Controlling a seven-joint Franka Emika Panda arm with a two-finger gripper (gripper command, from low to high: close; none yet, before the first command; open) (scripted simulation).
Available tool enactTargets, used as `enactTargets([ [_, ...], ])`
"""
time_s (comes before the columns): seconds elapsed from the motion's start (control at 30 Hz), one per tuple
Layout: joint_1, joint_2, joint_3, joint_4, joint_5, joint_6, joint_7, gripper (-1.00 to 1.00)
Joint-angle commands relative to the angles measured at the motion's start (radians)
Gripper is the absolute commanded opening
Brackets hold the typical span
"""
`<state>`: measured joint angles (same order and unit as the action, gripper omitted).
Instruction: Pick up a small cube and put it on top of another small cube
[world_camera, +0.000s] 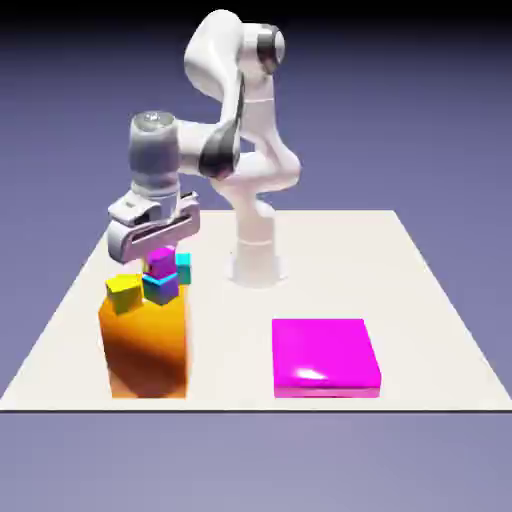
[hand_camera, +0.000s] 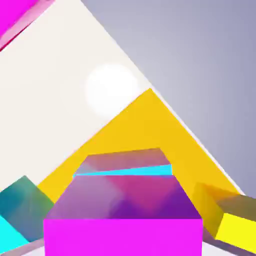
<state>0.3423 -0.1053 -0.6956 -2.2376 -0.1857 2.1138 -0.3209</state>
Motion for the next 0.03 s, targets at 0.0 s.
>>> enactTargets([
  [0.0,0.003,-0.017,0.006,0.029,-0.006,-0.043,0.005,1.0],
])
